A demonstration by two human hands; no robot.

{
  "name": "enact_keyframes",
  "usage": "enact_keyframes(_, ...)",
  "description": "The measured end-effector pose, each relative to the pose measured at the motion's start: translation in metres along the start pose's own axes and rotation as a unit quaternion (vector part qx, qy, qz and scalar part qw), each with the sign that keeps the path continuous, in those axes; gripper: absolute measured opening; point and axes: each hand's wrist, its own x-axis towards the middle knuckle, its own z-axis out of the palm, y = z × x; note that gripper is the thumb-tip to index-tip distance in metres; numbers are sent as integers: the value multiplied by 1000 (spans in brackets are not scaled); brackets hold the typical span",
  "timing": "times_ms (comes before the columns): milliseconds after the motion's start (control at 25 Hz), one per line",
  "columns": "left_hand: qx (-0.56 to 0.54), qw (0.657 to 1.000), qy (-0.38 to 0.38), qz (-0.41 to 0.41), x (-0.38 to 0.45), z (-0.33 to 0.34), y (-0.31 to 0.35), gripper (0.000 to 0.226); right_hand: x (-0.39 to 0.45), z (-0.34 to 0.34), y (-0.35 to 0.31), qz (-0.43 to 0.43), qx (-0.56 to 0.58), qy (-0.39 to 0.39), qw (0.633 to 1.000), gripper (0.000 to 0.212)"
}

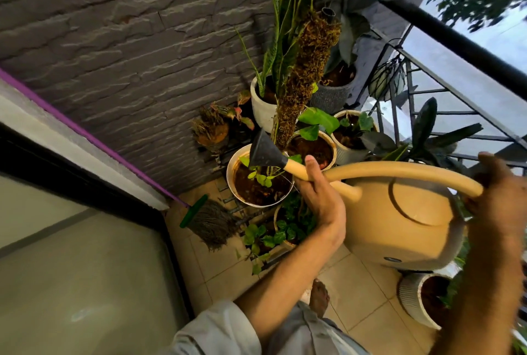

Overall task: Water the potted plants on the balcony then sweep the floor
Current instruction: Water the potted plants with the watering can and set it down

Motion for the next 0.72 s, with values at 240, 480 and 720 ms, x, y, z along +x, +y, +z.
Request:
enact_keyframes(240, 36, 999, -25, -20, 3, -10, 0, 80, -41, 14, -19, -15, -33, 50, 998, 30)
enact_keyframes(480, 63, 997, -30, -39, 5, -5, -16, 96, -48, -3, -16, -34, -65, 106, 992, 39)
enact_keyframes(720, 90, 992, -49, -67, -1, 14, -45, 85, -15, -43, 6, -28, -80, 135, 987, 65)
